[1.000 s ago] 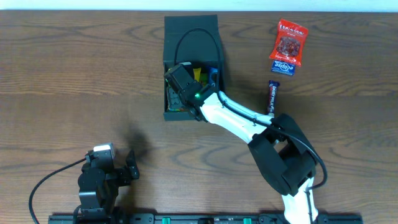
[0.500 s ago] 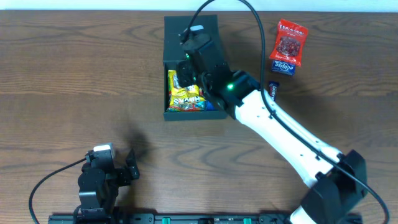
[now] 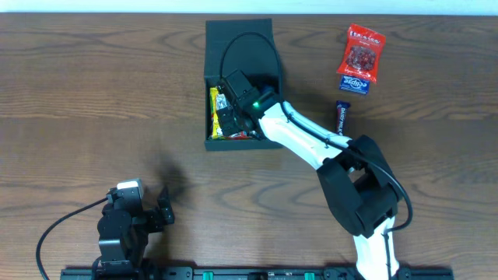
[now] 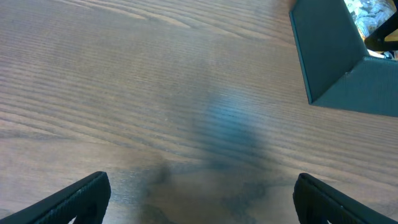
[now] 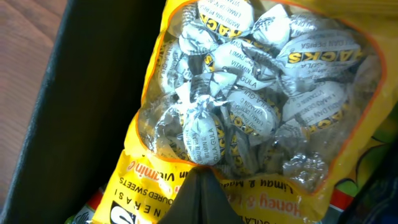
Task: Pack container
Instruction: 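Push the yellow bag down into the box and release it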
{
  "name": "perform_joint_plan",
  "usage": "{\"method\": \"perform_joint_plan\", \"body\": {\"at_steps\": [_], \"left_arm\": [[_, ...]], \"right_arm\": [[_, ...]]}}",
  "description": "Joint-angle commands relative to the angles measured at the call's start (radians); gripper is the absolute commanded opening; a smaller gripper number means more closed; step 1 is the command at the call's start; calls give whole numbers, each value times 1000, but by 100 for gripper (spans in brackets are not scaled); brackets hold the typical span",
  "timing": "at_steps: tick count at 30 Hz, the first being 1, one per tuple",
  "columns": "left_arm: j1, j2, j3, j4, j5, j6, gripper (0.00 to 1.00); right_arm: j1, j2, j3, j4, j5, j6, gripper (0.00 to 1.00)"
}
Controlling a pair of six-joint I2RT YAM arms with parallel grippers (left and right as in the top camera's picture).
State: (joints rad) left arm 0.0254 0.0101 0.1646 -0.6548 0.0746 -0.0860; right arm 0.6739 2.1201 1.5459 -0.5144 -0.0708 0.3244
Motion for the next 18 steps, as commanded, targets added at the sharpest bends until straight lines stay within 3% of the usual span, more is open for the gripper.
{"method": "perform_joint_plan", "body": {"at_steps": [1, 9, 18], "left_arm": [[5, -6, -6, -6, -7, -11, 95], [5, -6, -6, -6, -7, -11, 95], [5, -6, -6, -6, -7, -11, 95]], "right_arm": [[3, 31, -5, 2, -80, -27, 1], [-51, -27, 97, -15, -176, -46, 1], [-321, -183, 132, -22, 145, -53, 1]]}}
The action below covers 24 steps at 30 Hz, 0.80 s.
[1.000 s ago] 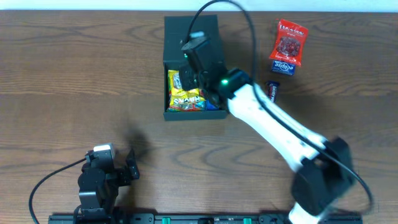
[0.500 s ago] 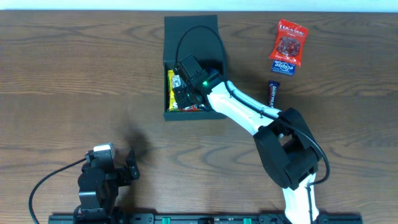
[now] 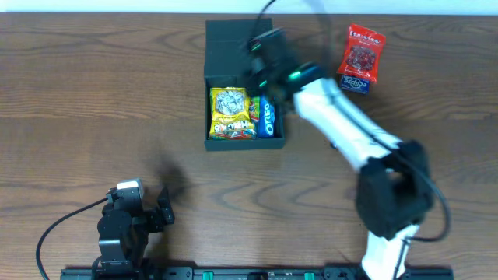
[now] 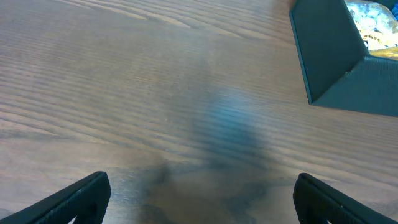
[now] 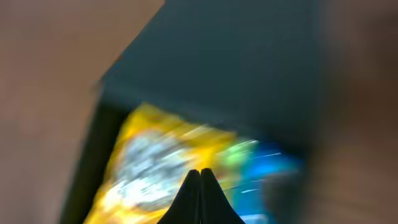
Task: Pack container
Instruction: 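Push the yellow bag down into the box and release it, then move the right gripper to the red Hacks bag and grasp it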
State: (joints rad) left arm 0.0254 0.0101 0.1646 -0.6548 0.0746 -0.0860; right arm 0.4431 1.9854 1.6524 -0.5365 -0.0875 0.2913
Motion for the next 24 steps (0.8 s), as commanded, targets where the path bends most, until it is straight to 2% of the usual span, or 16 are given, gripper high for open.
{"method": "perform_joint_plan", "body": {"at_steps": [1, 5, 12, 13, 16, 18, 19, 24], "left_arm": [[5, -6, -6, -6, -7, -11, 95], [5, -6, -6, -6, -7, -11, 95], [5, -6, -6, -6, -7, -11, 95], [5, -6, -6, -6, -7, -11, 95], [5, -6, -6, -6, -7, -11, 95], [5, -6, -6, -6, -7, -11, 95], [5, -6, -6, -6, -7, -11, 95], [5, -6, -6, -6, -7, -11, 95]], "right_arm": [[-131, -48, 25, 3, 193, -20, 1], [-283, -5, 25, 51, 246, -20, 1], [-433, 122, 25, 154, 241, -15, 3], [-443, 136, 25, 161, 237, -15, 8], [-468, 177, 25, 185, 246, -16, 66], [-478, 198, 25, 214, 253, -16, 86], [-483, 211, 25, 232, 262, -16, 93], [-501, 260, 25, 327, 264, -16, 99]]}}
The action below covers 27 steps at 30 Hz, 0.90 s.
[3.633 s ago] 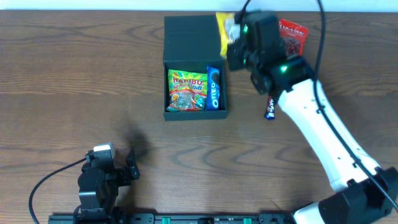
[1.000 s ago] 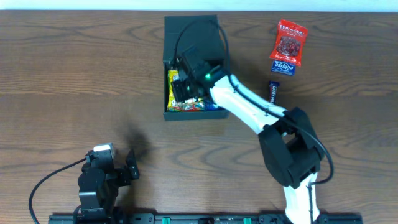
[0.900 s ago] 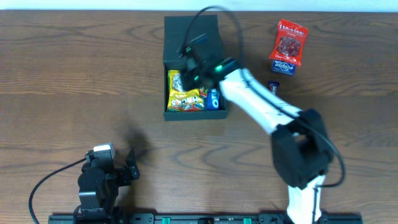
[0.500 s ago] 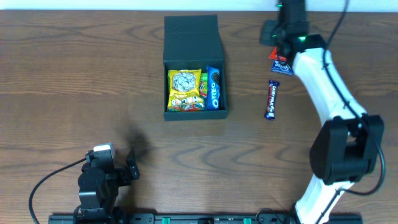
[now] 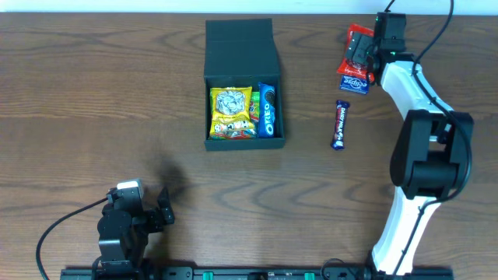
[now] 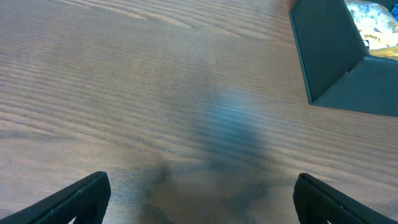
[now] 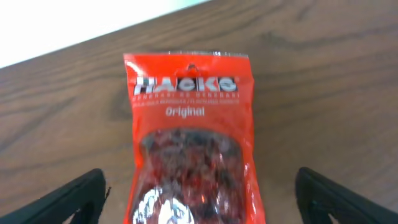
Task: Pack container
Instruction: 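Move the right gripper to the red Hacks bag and grasp it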
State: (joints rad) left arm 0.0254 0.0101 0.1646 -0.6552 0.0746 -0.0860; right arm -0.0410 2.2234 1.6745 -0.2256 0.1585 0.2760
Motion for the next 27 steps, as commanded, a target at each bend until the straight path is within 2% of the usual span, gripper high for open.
{"method": "perform_joint_plan", "body": {"at_steps": [1, 13, 15, 17, 19, 22, 27], "left_arm": [[5, -6, -6, -6, -7, -11, 95], [5, -6, -6, -6, -7, -11, 95], [5, -6, -6, -6, -7, -11, 95], [5, -6, -6, -6, -7, -11, 95], [5, -6, -6, -6, -7, -11, 95], [5, -6, -6, -6, -7, -11, 95], [5, -6, -6, -6, -7, -11, 95]], "right_arm": [[-18, 37, 3, 32, 18, 0, 99], [-18, 124, 3, 60, 13, 1, 98], [-18, 124, 3, 61, 13, 1, 88], [-18, 124, 3, 60, 13, 1, 68], [-18, 124, 3, 56, 13, 0, 56], [-18, 124, 4, 51, 13, 0, 43], [-18, 123, 87, -29, 13, -1, 28]]}}
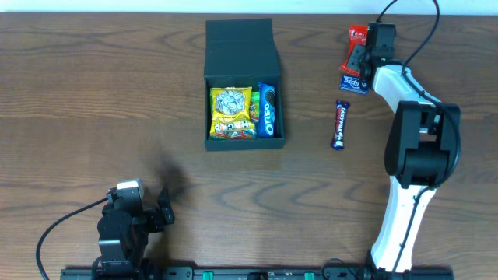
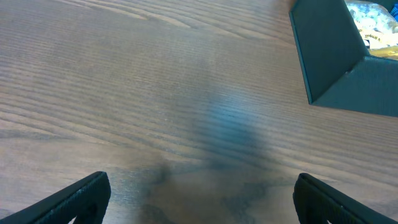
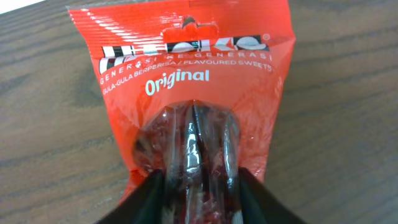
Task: Pack container
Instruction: 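Move the right gripper to the red Hacks bag and grasp it, then carry the red Hacks bag over the box and lower it in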
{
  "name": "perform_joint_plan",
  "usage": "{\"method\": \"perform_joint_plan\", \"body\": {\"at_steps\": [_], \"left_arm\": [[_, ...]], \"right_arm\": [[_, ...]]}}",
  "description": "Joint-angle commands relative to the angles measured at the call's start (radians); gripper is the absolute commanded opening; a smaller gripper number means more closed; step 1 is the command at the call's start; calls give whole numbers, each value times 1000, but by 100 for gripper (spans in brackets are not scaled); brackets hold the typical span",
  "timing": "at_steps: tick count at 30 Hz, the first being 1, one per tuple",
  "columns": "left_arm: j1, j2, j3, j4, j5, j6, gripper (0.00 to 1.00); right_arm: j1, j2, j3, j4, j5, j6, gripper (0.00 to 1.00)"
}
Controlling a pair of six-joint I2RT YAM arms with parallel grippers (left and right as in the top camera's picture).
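Note:
The black box (image 1: 238,47) stands open at the table's middle back, holding a yellow candy bag (image 1: 229,111) and a blue Oreo pack (image 1: 268,111). At the back right lies the red Hacks bag (image 1: 357,35), and my right gripper (image 1: 366,58) is on it. In the right wrist view the gripper (image 3: 198,193) is shut on the red bag (image 3: 186,74), whose clear window is bunched between the fingers (image 3: 148,200). A dark chocolate bar (image 1: 340,124) lies on the table right of the box. My left gripper (image 2: 199,199) stands open over bare wood at the front left.
The box's corner (image 2: 336,62) shows at the top right of the left wrist view. The right arm reaches from the front right along the table's right side. The table's far edge runs just behind the red bag.
My right gripper was open just above the red bag. It is now lower and shut on the bag, bunching its window. The left arm has not moved.
My right gripper was shut inside the box, against the yellow candy bag. Then it was shut over the box's lid, with the yellow bag and Oreo pack lying in the box. Then it stood open over the red bag, and now it grips that bag.

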State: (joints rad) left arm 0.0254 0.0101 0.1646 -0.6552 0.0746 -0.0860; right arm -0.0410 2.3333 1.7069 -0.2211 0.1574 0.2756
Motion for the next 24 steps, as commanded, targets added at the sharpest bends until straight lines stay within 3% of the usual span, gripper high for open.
{"method": "perform_joint_plan", "body": {"at_steps": [1, 6, 15, 21, 24], "left_arm": [[5, -6, -6, -6, -7, -11, 95], [5, -6, -6, -6, -7, -11, 95], [5, -6, -6, -6, -7, -11, 95], [5, -6, -6, -6, -7, -11, 95], [5, -6, -6, -6, -7, -11, 95]], "right_arm": [[-18, 13, 88, -62, 14, -1, 24], [-16, 13, 299, -224, -13, -49, 3], [77, -61, 655, -620, -177, -99, 1], [203, -203, 649, -760, -209, -164, 1], [225, -319, 527, -726, -219, -164, 2]]}}
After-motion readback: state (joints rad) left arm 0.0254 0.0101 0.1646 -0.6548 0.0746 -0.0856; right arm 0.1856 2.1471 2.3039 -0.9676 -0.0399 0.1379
